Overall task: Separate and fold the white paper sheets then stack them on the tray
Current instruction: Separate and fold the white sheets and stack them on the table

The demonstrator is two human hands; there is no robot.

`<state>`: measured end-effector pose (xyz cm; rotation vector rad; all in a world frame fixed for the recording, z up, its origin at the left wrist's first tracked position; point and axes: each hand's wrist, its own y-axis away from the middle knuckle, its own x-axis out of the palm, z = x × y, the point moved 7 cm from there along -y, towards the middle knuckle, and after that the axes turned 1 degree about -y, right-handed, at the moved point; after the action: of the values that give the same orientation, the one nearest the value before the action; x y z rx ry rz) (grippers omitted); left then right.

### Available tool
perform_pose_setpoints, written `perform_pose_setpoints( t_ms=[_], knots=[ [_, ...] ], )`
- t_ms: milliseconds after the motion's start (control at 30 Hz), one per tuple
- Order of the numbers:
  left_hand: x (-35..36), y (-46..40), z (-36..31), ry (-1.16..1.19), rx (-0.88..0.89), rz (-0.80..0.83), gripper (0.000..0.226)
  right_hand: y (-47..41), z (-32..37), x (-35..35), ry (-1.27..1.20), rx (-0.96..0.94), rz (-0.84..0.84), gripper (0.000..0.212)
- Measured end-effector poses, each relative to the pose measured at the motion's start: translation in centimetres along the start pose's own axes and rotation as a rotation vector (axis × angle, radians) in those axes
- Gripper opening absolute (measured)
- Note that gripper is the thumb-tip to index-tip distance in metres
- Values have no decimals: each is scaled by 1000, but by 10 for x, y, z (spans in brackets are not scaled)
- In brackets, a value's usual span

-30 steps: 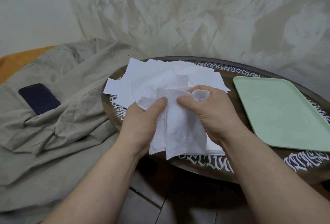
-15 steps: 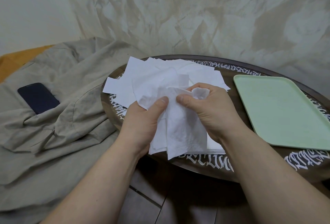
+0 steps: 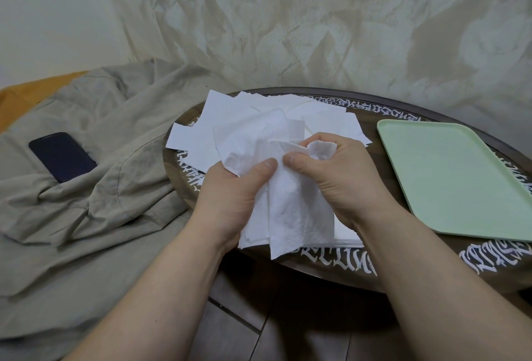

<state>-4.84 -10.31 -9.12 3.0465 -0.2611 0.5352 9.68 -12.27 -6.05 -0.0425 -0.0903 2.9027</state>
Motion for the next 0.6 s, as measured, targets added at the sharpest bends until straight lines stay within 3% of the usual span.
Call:
perform_pose_setpoints(
  t_ms=[200, 333, 433, 600],
  knots=[
    [-1, -1, -3, -53, 40, -12, 24, 0, -2, 1, 9, 11, -8, 14],
    [-7, -2, -9, -131, 101, -47, 23, -1, 12, -10, 427, -190, -156, 23],
    [-10, -1, -13, -160, 105, -42, 22, 3, 25, -1, 628, -388, -87, 29],
    [-18, -3, -14, -168, 79, -42, 21, 1, 18, 3, 669, -347, 5, 12]
  ],
)
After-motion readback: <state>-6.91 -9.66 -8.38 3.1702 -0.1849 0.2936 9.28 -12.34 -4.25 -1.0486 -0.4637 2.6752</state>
